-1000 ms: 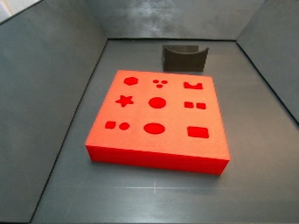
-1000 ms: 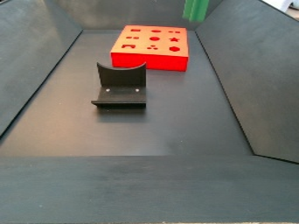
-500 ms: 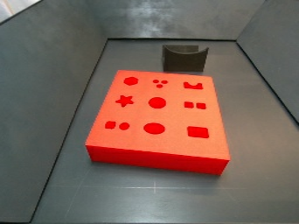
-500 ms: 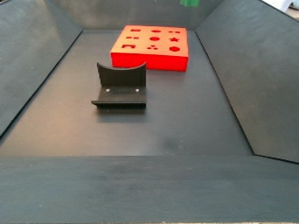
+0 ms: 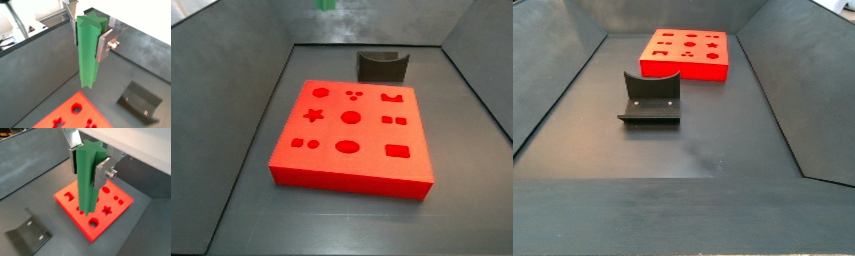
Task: Pick up the star object. Move up. Move to above the board. Insert the star object.
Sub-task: Move to above the board, then insert the star object.
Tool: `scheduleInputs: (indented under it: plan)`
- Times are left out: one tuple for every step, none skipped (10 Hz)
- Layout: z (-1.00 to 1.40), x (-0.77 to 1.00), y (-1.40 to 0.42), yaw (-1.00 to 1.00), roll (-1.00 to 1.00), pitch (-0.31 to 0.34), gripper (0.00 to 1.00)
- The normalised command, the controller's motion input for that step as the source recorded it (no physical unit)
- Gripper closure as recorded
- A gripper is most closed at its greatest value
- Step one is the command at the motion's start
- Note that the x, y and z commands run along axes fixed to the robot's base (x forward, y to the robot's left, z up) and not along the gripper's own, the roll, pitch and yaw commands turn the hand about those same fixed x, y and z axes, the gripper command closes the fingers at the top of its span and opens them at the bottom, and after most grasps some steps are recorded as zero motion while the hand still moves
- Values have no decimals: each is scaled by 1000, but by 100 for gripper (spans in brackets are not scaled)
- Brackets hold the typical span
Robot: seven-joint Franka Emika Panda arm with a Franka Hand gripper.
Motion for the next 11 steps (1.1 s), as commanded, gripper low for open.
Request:
scheduleInputs:
  plan:
    - [-49,262,-1000,6,-1,94,100]
    - [-45,278,-1000,9,6,92,100]
    - [-41,298,-1000,11,20,90,100]
    - [-27,258,-746,10,37,89,100]
    - [-15,188,-402,8,59,92,100]
    - [3,134,-212,8,69,90,100]
    - [-20,0,0,0,0,0,100]
    - [0,0,-26,0,0,0,100]
    - [-60,0,-100,29,0,-44,100]
    - [-26,0,-140,69,13,-20,100]
    - [-31,0,-23,3,0,-16,100]
